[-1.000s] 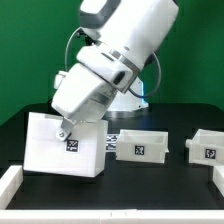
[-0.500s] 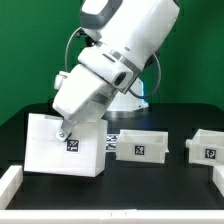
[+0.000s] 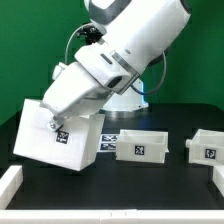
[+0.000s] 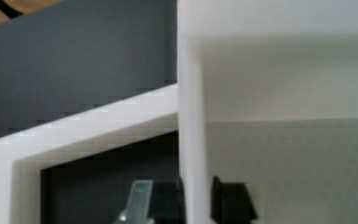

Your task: Assemble drawer

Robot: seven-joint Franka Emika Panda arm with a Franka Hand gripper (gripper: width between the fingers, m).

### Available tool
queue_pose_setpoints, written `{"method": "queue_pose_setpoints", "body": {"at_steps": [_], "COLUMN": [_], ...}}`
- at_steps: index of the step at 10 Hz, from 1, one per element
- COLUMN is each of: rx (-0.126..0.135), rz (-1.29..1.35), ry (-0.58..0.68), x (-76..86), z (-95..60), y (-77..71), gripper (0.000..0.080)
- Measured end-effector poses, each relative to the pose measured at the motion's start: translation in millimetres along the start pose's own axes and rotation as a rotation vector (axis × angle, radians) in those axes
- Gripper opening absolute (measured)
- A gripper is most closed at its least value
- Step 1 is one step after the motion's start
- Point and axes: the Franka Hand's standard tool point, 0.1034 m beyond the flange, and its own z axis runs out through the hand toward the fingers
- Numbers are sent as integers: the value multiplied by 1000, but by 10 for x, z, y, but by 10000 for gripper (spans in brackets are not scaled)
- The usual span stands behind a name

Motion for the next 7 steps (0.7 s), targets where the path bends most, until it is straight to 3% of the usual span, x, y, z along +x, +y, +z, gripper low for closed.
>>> {"method": "queue_pose_setpoints", "body": {"at_steps": [3,7], "rx": [13,-8], "rz": [-13,-39], "ry": [-74,-100], "x": [-93,-28], "z": [-62,-109], "y": [67,128], "gripper": [64,64]}}
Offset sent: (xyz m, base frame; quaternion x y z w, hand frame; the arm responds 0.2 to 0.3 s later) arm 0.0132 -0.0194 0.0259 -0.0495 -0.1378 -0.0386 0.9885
